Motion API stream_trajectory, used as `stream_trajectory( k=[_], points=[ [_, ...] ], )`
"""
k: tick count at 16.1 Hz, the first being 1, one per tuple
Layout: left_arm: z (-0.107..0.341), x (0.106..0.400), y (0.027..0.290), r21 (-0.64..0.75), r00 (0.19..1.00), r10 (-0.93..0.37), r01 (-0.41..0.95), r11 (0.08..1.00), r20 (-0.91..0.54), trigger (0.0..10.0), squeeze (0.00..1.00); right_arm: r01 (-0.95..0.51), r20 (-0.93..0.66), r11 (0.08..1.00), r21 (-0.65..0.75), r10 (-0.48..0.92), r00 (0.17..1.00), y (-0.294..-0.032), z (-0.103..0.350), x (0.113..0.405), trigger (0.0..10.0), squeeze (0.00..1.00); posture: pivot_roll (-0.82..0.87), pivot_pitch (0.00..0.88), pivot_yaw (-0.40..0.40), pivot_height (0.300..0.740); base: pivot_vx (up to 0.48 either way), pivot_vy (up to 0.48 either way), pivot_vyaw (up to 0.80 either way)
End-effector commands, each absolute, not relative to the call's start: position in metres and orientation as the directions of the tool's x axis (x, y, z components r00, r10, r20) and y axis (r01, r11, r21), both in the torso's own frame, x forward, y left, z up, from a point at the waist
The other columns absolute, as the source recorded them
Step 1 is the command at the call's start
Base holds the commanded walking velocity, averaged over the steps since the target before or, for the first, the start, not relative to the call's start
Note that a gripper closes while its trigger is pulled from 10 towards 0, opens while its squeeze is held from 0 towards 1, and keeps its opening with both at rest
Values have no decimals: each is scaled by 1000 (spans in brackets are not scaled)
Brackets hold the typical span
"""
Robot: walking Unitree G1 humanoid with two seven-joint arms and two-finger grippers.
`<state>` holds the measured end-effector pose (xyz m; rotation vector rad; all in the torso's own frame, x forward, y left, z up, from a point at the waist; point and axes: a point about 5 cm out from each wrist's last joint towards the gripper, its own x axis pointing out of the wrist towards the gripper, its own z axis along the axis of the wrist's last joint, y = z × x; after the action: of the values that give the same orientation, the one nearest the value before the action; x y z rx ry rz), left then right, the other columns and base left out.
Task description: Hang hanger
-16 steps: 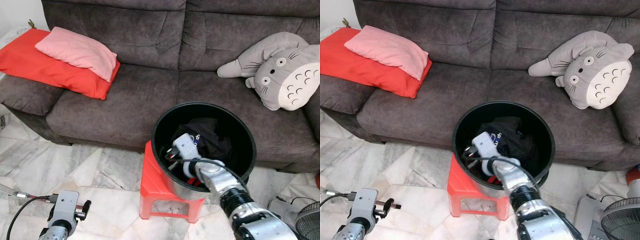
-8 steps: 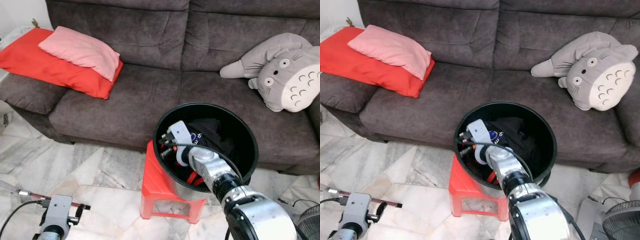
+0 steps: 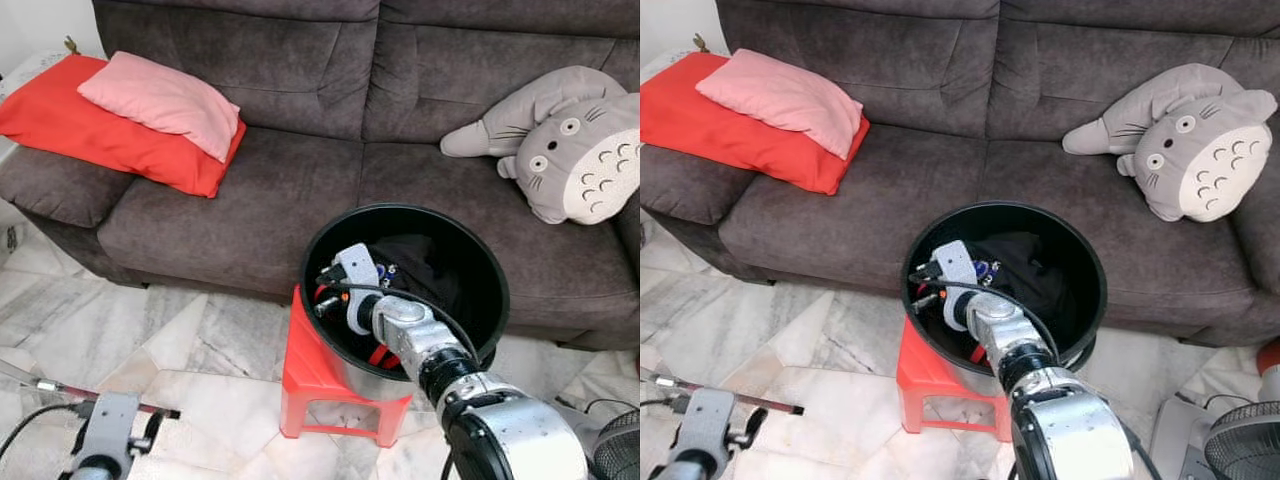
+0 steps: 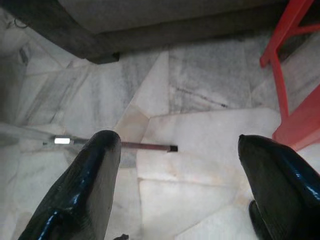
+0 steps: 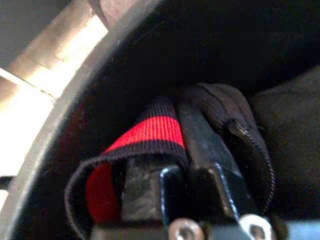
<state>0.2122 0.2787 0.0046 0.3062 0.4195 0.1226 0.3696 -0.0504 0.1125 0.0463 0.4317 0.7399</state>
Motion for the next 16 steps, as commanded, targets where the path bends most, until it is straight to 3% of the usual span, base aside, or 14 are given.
stream_trajectory(
  k=[1, 16],
  points=[
    [2, 203, 286, 345, 892, 188, -38, 938, -412, 10000, 0, -686, -336, 685, 243, 723, 603, -30, 116, 365, 10000, 0, 285, 268, 31, 740, 0, 0, 0],
    [14, 189, 300, 389, 888, 217, -47, 920, -406, 10000, 0, -674, -160, 669, 313, 737, 657, -23, 145, 376, 10000, 0, 339, 269, 48, 740, 0, 0, 0]
  ],
)
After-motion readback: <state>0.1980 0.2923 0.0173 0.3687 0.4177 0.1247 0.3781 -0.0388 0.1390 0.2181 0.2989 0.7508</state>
